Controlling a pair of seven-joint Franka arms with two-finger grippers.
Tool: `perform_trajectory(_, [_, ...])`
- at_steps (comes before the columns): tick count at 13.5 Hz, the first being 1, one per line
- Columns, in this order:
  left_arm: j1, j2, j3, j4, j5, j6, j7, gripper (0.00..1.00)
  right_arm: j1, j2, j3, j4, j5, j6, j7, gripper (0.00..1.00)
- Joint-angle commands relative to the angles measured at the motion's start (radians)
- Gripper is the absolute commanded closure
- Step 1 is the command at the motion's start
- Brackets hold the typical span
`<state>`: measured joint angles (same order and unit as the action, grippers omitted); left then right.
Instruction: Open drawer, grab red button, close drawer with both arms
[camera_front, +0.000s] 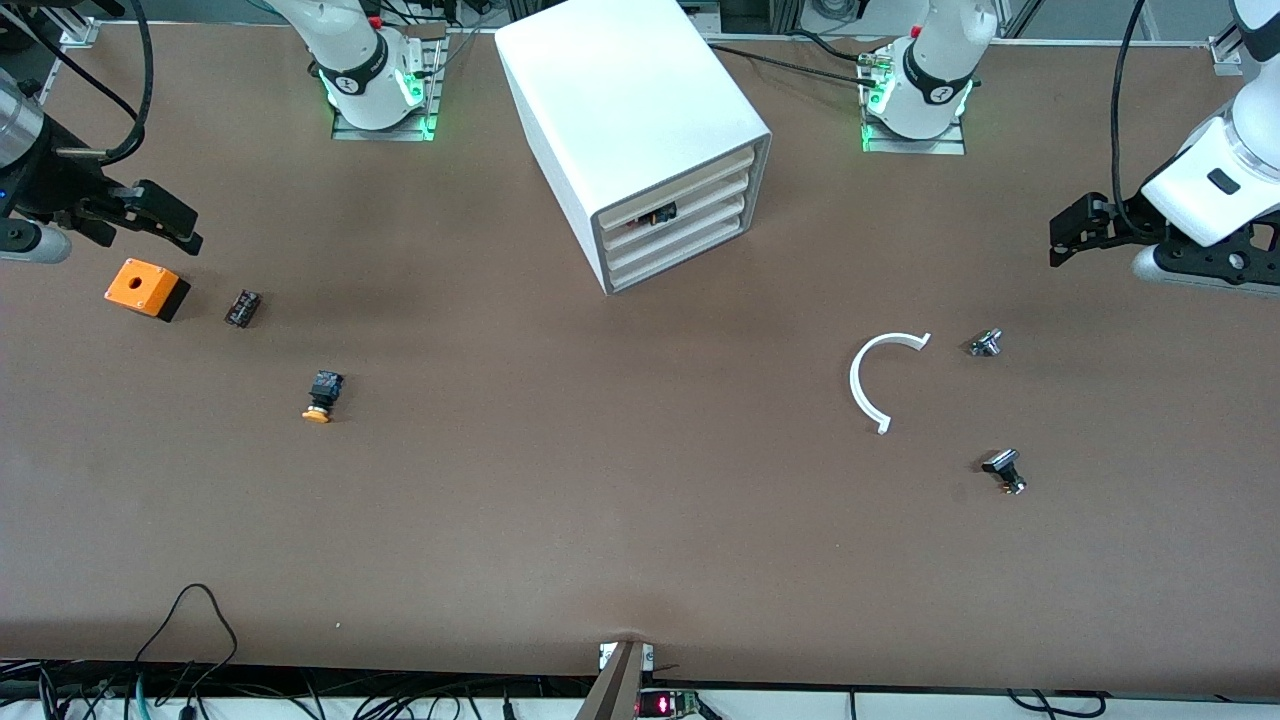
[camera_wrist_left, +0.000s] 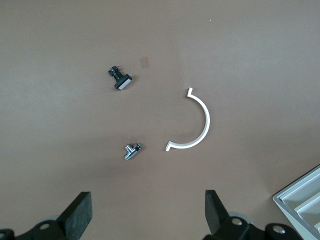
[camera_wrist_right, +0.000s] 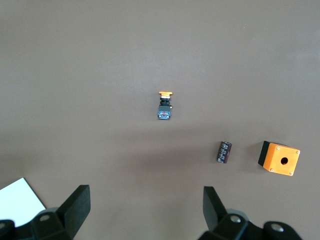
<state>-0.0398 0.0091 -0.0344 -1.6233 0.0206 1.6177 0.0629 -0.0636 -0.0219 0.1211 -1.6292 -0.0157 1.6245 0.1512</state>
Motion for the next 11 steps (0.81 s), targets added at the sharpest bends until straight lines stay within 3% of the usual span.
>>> perform_trajectory(1, [-0.009,0.026,-0.001,0.058,-0.018,-0.028,-0.006,0.01,-0.010,-0.009,0.011,-0.004,0.002,-0.052,0.014,0.00])
perform_trajectory(8, [0.001,0.026,-0.001,0.059,-0.019,-0.047,-0.008,0.01,-0.005,0.017,0.011,0.015,-0.009,-0.064,-0.012,0.00])
perform_trajectory(11, [0.006,0.028,0.001,0.057,-0.019,-0.047,-0.006,0.01,-0.013,0.043,0.008,-0.005,0.055,-0.044,-0.025,0.01])
